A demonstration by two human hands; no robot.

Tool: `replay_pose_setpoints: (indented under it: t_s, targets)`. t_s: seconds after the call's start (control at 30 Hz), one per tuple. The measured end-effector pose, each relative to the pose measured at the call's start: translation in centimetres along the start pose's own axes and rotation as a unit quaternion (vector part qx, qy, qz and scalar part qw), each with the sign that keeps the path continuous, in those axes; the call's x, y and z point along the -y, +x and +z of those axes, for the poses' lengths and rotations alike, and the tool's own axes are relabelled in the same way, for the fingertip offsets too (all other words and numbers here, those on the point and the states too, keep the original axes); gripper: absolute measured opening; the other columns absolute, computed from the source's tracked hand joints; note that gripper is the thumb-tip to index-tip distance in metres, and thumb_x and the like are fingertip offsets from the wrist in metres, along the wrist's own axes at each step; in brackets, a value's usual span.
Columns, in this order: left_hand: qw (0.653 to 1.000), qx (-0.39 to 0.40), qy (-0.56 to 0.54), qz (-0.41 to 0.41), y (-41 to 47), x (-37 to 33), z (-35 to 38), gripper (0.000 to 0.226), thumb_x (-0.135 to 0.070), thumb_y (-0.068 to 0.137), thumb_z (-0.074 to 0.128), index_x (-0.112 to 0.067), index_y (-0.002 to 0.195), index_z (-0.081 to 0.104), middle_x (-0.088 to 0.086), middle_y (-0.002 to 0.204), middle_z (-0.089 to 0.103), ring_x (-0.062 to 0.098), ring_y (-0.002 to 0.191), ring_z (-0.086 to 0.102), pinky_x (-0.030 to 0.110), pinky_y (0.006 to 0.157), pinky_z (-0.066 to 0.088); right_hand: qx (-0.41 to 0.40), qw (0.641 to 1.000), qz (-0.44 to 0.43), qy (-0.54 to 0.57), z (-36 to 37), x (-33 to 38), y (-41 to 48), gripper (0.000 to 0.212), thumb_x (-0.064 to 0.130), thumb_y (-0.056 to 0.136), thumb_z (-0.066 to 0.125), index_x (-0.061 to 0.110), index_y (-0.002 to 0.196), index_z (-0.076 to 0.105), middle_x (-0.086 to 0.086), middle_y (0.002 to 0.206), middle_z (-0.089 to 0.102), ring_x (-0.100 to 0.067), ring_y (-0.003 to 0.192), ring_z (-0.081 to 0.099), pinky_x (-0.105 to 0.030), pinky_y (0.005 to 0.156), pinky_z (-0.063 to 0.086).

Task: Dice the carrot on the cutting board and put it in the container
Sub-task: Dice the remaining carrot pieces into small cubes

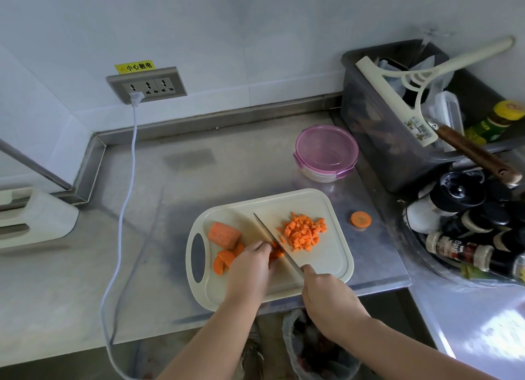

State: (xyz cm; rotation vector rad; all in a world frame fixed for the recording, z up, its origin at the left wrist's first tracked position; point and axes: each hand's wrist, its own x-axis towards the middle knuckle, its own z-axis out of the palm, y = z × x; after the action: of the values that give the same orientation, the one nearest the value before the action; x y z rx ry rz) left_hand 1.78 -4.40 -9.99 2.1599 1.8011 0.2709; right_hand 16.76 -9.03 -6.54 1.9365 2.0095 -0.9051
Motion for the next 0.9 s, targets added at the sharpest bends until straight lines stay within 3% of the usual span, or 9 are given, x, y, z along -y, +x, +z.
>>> replay_pose_setpoints:
  t_s: [0.2,0.3,0.47,0.57,0.73,0.9]
  targets:
    - [1.0,0.007,0.004,0.004,0.0,0.0,-0.1,0.02,-0.028,0.094,0.053,-0.019,0.109,0.062,-0.007,0.111,0.06,0.012,0.098,0.059,0.015,0.067,0.033,0.01,1.0,0.008,0.004,0.4,0.2,0.1,0.04,0.01,0.099,0.039,0.017,0.138,0.032,-0.001,0.092,0.059,-0.015,0.072,0.059,-0.023,0.051,0.043]
    - [1.0,0.008,0.003,0.005,0.0,0.1,-0.1,0.019,-0.028,0.094,0.053,-0.018,0.107,0.062,-0.007,0.11,0.06,0.014,0.096,0.06,0.017,0.066,0.034,0.019,1.0,0.021,0.01,0.3,0.3,0.2,0.041,0.008,0.099,0.038,0.018,0.138,0.032,-0.002,0.096,0.061,-0.016,0.076,0.062,-0.027,0.061,0.051]
    - [1.0,0.002,0.003,0.005,0.0,0.1,0.0,0.021,-0.031,0.095,0.051,-0.021,0.11,0.061,-0.009,0.111,0.06,0.011,0.096,0.06,0.017,0.068,0.037,0.03,0.999,0.016,0.013,-0.4,0.2,0.5,0.036,0.01,0.099,0.041,0.011,0.135,0.035,-0.005,0.098,0.06,-0.019,0.078,0.062,-0.028,0.065,0.051]
    - [1.0,-0.003,-0.011,-0.003,0.0,0.1,0.1,0.021,-0.033,0.095,0.052,-0.024,0.111,0.063,-0.011,0.11,0.061,0.009,0.094,0.061,0.016,0.067,0.039,0.008,0.995,0.012,0.095,-1.0,-0.4,0.7,0.027,0.017,0.101,0.034,0.005,0.122,0.046,-0.013,0.1,0.06,-0.03,0.092,0.062,-0.035,0.076,0.048]
    - [1.0,-0.003,-0.018,-0.011,0.0,0.0,-0.1,0.021,-0.035,0.093,0.055,-0.026,0.111,0.063,-0.012,0.11,0.063,0.007,0.094,0.061,0.013,0.066,0.037,-0.014,0.99,0.047,0.129,-0.9,-1.2,0.8,0.023,0.019,0.102,0.032,0.015,0.115,0.05,-0.004,0.098,0.061,-0.02,0.084,0.062,-0.037,0.075,0.056]
    - [0.999,0.003,-0.03,-0.022,0.0,-0.2,-0.4,0.02,-0.037,0.093,0.055,-0.023,0.107,0.06,-0.009,0.107,0.064,0.012,0.094,0.061,0.021,0.067,0.044,-0.035,0.988,0.025,0.145,-1.5,-1.2,0.5,0.025,0.021,0.101,0.03,0.017,0.115,0.051,-0.003,0.093,0.059,-0.019,0.08,0.06,-0.037,0.071,0.052]
